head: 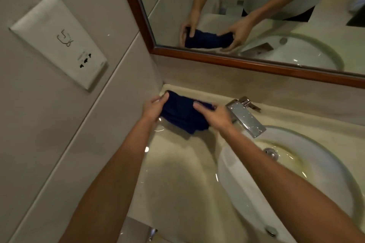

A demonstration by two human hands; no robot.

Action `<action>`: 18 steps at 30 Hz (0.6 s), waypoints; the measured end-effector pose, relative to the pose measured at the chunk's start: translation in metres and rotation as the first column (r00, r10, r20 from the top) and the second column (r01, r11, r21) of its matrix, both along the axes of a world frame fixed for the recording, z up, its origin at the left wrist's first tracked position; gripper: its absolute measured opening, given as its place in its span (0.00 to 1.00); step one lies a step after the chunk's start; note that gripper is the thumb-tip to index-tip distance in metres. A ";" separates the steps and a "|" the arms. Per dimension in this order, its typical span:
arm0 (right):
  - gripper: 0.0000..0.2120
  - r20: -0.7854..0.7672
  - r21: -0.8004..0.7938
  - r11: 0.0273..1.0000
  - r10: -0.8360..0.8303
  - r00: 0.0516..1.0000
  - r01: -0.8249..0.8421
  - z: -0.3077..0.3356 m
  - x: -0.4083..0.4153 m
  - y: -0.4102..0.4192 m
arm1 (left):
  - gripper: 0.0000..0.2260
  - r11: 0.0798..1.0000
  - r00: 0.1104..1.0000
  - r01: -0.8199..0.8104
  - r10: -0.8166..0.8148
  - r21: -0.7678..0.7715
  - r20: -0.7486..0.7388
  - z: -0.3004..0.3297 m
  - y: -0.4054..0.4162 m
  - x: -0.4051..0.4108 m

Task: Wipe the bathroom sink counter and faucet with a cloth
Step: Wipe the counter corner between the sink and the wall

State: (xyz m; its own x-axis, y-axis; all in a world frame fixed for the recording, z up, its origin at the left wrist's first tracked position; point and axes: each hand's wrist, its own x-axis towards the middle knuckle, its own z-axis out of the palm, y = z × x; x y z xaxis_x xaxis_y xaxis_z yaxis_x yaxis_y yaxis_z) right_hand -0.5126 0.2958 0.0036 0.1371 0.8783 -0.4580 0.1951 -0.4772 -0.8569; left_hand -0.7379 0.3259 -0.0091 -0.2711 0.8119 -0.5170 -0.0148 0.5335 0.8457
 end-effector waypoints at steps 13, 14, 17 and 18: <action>0.06 0.670 0.349 0.908 -0.069 0.739 -0.233 0.012 0.065 0.011 | 0.31 0.770 0.269 0.634 -0.310 -0.075 -0.912 -0.078 0.031 -0.001; 0.05 0.681 0.334 0.907 -0.042 0.731 -0.259 0.009 0.072 0.009 | 0.31 0.724 0.161 0.672 -0.346 -0.154 -0.925 -0.079 0.041 -0.001; 0.02 0.703 0.337 0.867 0.028 0.711 -0.367 -0.002 0.084 0.006 | 0.30 0.621 -0.023 0.721 -0.424 -0.309 -0.905 -0.080 0.067 -0.001; 0.01 0.704 0.350 0.852 0.035 0.710 -0.390 -0.003 0.085 0.006 | 0.29 0.599 -0.054 0.732 -0.424 -0.325 -0.904 -0.082 0.075 -0.003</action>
State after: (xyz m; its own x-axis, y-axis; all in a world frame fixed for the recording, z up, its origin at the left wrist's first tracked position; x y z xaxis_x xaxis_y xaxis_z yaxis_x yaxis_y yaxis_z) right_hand -0.4280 0.3014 0.0001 0.0240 0.9923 0.1212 0.8274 0.0483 -0.5595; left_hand -0.7412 0.4006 -0.0911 0.2579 0.9524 -0.1626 0.9656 -0.2486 0.0755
